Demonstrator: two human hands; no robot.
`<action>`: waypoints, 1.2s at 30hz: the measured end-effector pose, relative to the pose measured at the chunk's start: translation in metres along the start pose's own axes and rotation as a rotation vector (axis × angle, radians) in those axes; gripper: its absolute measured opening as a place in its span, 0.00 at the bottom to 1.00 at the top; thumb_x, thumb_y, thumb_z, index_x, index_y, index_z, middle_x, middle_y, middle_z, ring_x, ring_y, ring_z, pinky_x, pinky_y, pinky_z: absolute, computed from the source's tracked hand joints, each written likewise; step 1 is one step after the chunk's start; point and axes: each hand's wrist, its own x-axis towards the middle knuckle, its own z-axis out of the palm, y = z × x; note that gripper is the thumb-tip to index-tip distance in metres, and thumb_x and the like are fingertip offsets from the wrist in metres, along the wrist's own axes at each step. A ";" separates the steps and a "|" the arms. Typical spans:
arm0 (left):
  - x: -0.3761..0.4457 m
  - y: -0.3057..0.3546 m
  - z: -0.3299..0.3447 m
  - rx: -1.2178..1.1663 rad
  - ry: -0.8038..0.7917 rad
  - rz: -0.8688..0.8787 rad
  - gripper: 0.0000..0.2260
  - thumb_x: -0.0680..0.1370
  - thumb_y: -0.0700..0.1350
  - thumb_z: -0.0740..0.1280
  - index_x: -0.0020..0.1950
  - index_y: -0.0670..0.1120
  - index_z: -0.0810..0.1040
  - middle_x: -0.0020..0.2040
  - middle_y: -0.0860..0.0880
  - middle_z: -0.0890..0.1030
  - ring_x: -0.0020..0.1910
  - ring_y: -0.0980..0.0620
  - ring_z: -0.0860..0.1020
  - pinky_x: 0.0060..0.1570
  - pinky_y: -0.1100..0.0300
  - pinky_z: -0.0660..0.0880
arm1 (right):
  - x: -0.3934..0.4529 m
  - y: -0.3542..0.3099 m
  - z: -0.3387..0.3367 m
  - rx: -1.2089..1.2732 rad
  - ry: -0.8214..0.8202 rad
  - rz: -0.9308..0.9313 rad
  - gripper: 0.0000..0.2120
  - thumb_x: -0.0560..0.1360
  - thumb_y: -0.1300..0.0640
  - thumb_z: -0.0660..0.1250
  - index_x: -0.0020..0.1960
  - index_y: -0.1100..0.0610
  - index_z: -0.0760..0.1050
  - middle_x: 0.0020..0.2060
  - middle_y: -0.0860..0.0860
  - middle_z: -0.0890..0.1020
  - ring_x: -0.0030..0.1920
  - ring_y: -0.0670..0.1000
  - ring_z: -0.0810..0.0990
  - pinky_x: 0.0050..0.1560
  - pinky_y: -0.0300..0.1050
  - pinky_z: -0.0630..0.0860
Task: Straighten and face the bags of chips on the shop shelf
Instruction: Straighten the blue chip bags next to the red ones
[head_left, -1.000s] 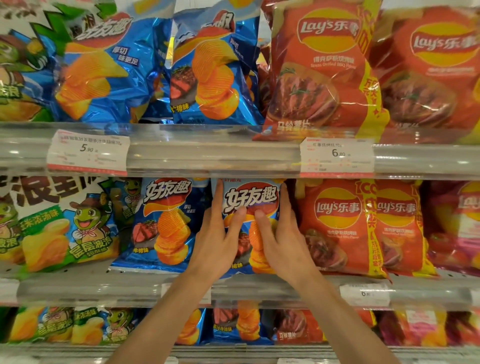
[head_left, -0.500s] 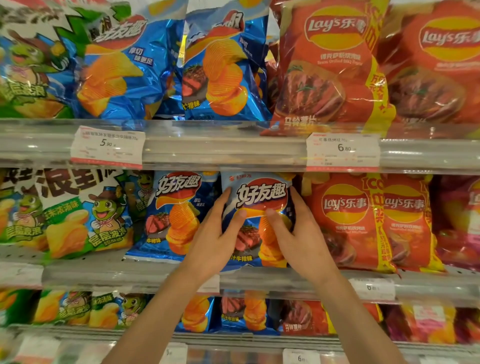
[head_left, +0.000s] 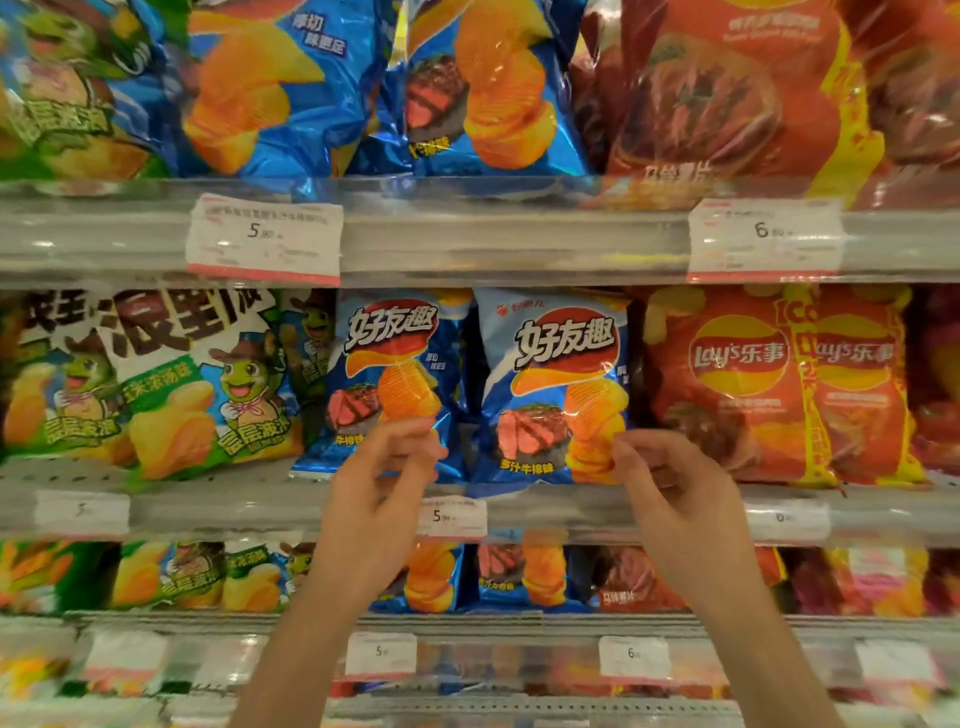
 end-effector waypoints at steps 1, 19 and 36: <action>0.000 -0.002 -0.004 -0.014 -0.011 -0.006 0.06 0.82 0.47 0.65 0.56 0.55 0.80 0.50 0.55 0.85 0.52 0.54 0.82 0.56 0.44 0.78 | -0.004 0.000 0.002 -0.003 0.001 0.010 0.03 0.79 0.49 0.67 0.50 0.44 0.80 0.40 0.41 0.84 0.41 0.41 0.81 0.39 0.32 0.74; 0.032 -0.032 -0.146 -0.063 -0.099 0.025 0.07 0.80 0.44 0.66 0.55 0.53 0.82 0.47 0.55 0.85 0.48 0.55 0.83 0.50 0.56 0.80 | -0.058 -0.067 0.110 -0.006 0.084 0.126 0.05 0.80 0.54 0.66 0.48 0.49 0.81 0.37 0.41 0.84 0.38 0.43 0.82 0.38 0.35 0.77; 0.120 -0.022 -0.047 0.120 0.039 -0.062 0.39 0.72 0.70 0.60 0.77 0.50 0.61 0.72 0.47 0.72 0.72 0.45 0.70 0.71 0.45 0.67 | 0.070 -0.095 0.193 0.024 -0.153 0.291 0.46 0.73 0.25 0.56 0.77 0.58 0.59 0.73 0.55 0.72 0.72 0.58 0.70 0.71 0.49 0.66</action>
